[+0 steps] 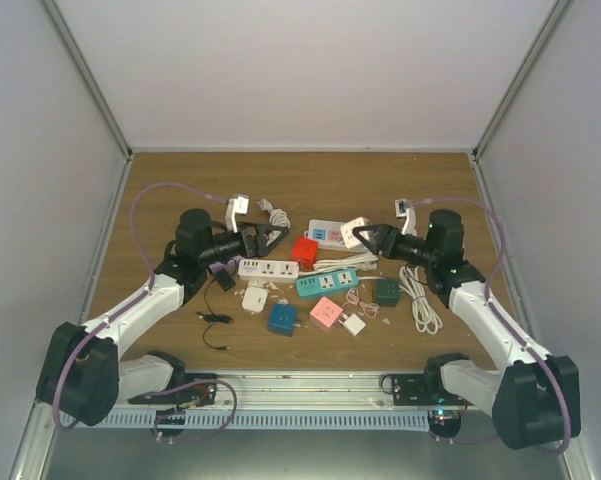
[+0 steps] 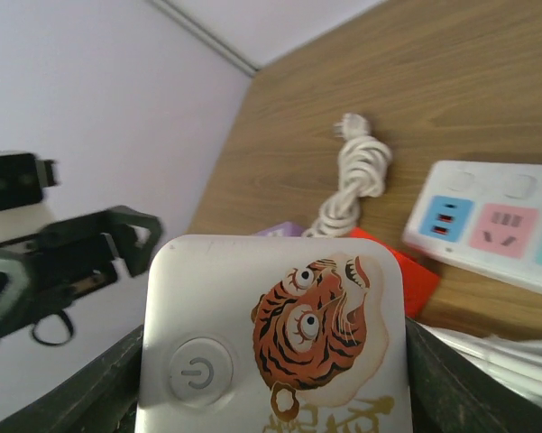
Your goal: Insert the plug
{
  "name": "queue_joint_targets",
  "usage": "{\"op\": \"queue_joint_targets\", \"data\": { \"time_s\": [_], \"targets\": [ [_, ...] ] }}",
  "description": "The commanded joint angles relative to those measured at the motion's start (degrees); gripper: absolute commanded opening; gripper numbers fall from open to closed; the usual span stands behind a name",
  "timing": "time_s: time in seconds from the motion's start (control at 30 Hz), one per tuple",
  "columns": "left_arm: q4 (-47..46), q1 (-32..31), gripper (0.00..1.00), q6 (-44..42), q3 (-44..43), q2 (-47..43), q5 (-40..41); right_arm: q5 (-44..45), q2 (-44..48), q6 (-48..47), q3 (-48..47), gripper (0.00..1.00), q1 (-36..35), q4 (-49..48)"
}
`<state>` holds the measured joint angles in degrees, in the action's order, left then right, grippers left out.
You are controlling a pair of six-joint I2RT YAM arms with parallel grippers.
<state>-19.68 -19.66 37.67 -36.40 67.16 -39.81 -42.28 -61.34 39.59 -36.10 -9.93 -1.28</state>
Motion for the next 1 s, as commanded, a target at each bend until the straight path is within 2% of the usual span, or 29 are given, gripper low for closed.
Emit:
{"op": "queue_joint_targets", "data": {
  "time_s": [0.0,0.17,0.23,0.3,0.4,0.47,0.6,0.67,0.77,0.97],
  "targets": [
    [-1.6,-2.6,0.99,3.9,-1.2,2.1,1.6,-4.5,-0.4,3.9,0.1,0.54,-1.8,-9.6],
    [-5.6,-4.0,0.99,5.7,0.2,4.0,-1.1,-0.7,-3.2,8.8,-3.1,0.54,-5.9,-6.9],
    [-7.4,-5.9,0.99,5.2,0.5,3.8,-0.3,0.4,-4.6,15.9,-3.9,0.54,-7.3,-5.5],
    [-7.1,-8.0,0.99,1.3,-0.3,3.5,3.1,0.6,-5.2,23.0,-3.7,0.54,-9.0,-6.0],
    [-1.7,-8.7,0.99,-5.8,-6.9,6.6,4.5,2.6,-3.7,31.4,-3.4,0.54,-11.6,-7.7],
    [2.8,-9.1,0.98,-6.9,-12.7,9.6,3.7,4.4,-2.4,36.4,-3.7,0.53,-12.7,-6.8],
    [-6.7,-10.5,0.96,-7.1,-10.1,10.1,-2.3,5.4,-0.3,47.5,-3.0,0.51,-13.3,-6.0],
    [-10.2,-11.2,0.96,-8.6,-8.0,9.7,-2.8,5.5,0.4,51.7,-2.7,0.50,-13.4,-5.7],
    [-12.5,-11.7,0.96,-10.3,-7.2,10.6,-4.6,5.5,1.1,55.0,-3.3,0.50,-13.9,-5.4],
    [-16.3,-14.0,0.96,-11.0,-8.1,13.1,-7.9,5.5,1.2,54.7,-6.8,0.50,-14.5,-1.4]
  ]
}}
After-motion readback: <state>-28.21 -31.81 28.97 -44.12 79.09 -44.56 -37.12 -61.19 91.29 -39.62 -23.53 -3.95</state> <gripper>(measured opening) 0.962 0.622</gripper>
